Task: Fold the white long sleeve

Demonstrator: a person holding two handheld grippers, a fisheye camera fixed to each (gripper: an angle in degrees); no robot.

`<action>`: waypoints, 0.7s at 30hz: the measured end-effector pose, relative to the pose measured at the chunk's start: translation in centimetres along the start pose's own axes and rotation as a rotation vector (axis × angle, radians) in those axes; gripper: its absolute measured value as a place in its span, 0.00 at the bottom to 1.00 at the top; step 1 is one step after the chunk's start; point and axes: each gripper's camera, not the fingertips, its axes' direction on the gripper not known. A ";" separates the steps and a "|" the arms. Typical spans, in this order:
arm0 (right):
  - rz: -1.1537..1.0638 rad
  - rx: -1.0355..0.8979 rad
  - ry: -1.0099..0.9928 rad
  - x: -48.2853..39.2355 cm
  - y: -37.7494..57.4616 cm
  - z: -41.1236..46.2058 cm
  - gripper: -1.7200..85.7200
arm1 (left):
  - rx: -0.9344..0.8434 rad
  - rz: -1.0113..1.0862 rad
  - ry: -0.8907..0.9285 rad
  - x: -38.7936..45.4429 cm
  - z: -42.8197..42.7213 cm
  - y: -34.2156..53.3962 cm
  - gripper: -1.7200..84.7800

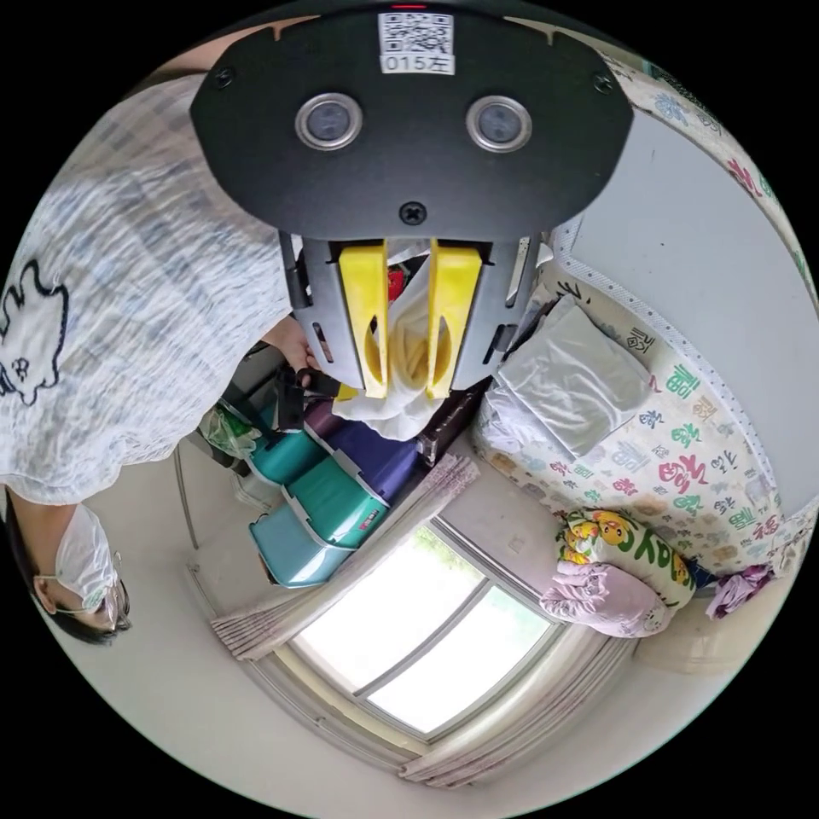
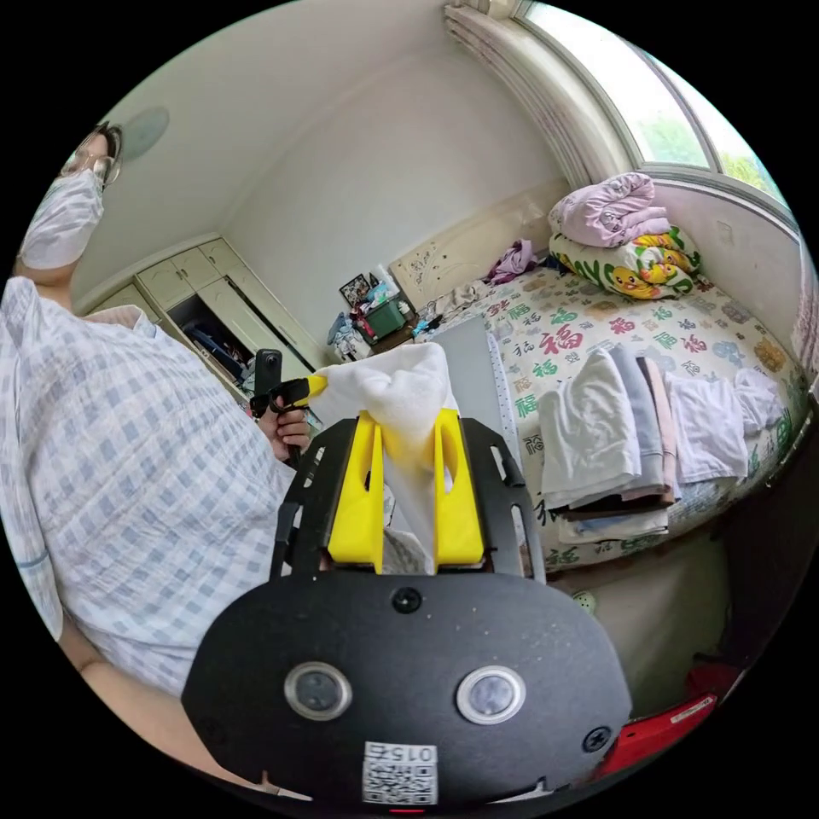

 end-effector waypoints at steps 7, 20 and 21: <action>0.029 0.024 0.030 2.1 1.3 -15.1 0.13 | -0.051 -0.035 0.064 7.8 9.4 -3.8 0.10; 0.059 0.160 0.110 1.0 -1.3 -32.3 0.13 | -0.150 0.058 0.023 20.0 14.9 -14.4 0.10; 0.070 0.169 0.114 0.9 -1.3 -32.9 0.13 | -0.157 0.061 0.024 20.4 15.1 -14.9 0.10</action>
